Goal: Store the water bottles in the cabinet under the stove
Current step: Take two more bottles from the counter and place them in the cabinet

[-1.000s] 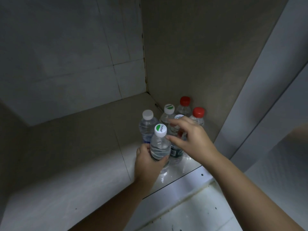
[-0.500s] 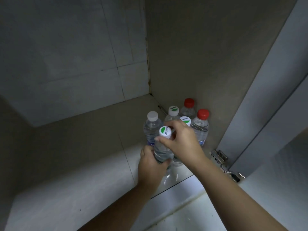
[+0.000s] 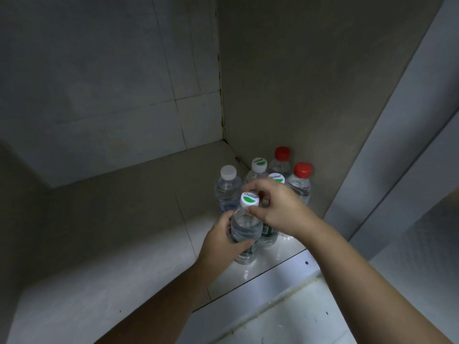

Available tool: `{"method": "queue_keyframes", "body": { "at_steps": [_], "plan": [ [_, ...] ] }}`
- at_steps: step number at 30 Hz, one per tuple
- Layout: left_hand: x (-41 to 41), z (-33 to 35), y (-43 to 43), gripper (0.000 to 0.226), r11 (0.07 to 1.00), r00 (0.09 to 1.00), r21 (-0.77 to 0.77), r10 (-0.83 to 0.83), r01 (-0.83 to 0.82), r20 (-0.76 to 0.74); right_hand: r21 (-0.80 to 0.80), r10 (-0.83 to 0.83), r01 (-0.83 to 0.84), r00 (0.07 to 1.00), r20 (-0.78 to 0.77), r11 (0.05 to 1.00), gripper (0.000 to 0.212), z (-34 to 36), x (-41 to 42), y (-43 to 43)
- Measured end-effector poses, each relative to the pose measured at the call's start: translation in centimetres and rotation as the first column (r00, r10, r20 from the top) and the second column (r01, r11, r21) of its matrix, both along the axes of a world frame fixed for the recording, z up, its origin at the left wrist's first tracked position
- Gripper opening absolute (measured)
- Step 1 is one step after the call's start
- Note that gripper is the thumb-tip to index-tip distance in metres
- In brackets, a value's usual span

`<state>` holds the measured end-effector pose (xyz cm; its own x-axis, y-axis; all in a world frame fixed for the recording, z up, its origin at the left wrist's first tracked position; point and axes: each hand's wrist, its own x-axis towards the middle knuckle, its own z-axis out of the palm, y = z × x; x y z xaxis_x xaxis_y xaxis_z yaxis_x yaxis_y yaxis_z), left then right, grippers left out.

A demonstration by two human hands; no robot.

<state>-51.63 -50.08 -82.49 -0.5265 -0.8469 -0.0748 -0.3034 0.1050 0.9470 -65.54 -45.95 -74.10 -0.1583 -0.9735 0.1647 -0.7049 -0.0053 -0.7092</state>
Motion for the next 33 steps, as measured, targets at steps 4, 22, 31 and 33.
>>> {"method": "queue_keyframes", "body": {
  "at_steps": [4,22,31,33],
  "plan": [
    [-0.7,-1.1,1.1,0.047,0.989,0.989,0.023,0.146,-0.147,0.027,-0.036,-0.109,0.104,0.983,-0.15,0.994,0.034,0.1,0.6,-0.2],
    [-1.5,-2.2,1.4,0.053,0.954,0.946,-0.042,0.3,-0.297,0.125,0.013,0.009,-0.009,1.0,-0.007,1.0,0.041,1.0,0.6,-1.0],
    [-2.2,-2.5,1.4,0.05,0.947,0.939,-0.109,0.314,-0.301,0.138,-0.135,-0.142,0.163,0.978,0.153,0.977,0.024,1.0,-2.6,1.1],
    [-2.2,-2.5,1.4,0.048,0.946,0.937,-0.123,0.315,-0.299,0.148,-0.138,-0.163,0.185,0.974,0.16,0.973,0.02,0.7,-3.1,1.6]
  ]
}}
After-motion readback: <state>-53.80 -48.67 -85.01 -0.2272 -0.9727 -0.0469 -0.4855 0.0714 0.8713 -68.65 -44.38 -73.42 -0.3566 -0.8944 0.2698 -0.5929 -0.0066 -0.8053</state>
